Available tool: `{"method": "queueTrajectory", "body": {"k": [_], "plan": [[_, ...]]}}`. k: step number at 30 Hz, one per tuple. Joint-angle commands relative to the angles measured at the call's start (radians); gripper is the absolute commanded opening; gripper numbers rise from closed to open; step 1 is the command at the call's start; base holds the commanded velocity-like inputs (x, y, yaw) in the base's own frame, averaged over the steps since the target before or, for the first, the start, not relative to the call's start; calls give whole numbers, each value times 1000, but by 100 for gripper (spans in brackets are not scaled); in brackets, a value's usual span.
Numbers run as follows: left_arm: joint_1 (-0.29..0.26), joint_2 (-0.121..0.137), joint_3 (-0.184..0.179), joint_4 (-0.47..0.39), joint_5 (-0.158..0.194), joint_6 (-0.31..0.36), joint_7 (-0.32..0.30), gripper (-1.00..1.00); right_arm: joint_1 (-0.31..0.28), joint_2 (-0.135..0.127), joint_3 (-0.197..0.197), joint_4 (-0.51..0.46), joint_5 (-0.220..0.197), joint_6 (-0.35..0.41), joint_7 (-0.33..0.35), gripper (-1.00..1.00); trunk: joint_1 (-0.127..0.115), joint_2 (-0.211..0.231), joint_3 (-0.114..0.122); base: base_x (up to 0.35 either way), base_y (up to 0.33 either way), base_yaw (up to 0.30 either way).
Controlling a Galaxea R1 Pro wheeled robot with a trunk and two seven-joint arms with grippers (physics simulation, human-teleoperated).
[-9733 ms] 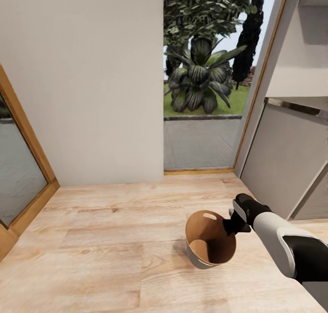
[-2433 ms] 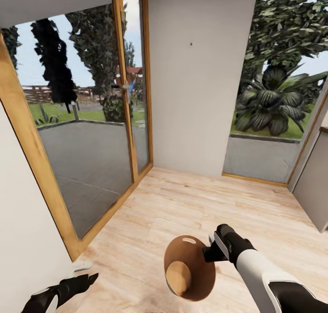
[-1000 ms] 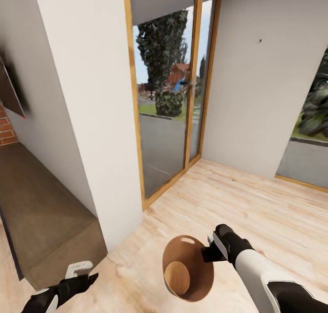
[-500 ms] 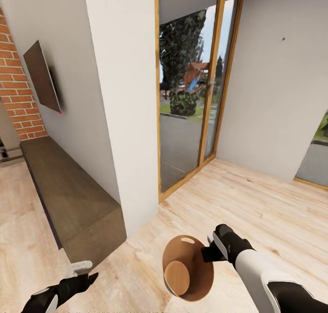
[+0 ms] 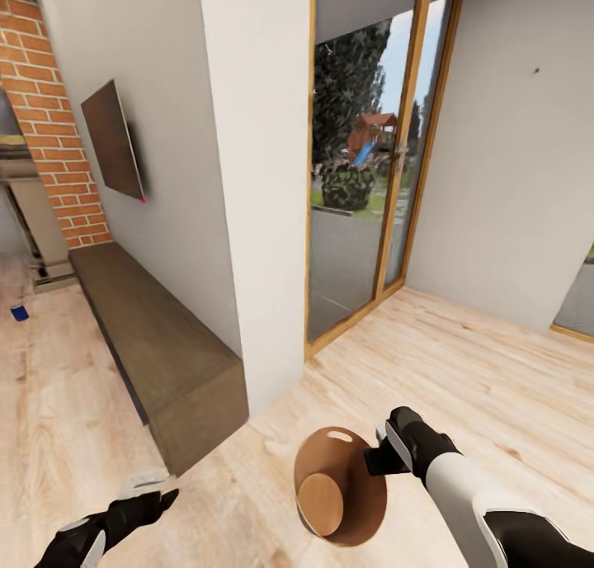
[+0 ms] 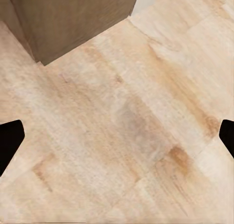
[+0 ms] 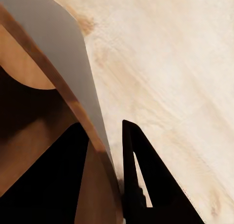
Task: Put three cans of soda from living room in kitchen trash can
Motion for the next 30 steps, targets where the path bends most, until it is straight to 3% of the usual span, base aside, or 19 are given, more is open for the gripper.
{"method": "queueTrajectory", "body": {"k": [1, 18, 30], "plan": [[0, 0, 0, -4, 0, 0, 0, 100, 0, 0, -4, 0, -22, 1, 1, -100, 0, 0, 0, -280, 144, 235], [0, 0, -1, -20, -1, 1, 0, 100, 0, 7, -4, 0, -22, 1, 1, -100, 0, 0, 0, -283, 148, 241], [0, 0, 1, -20, -1, 3, 0, 100, 0, 7, -4, 0, -22, 1, 1, -100, 0, 0, -1, -102, 20, 45]]}}
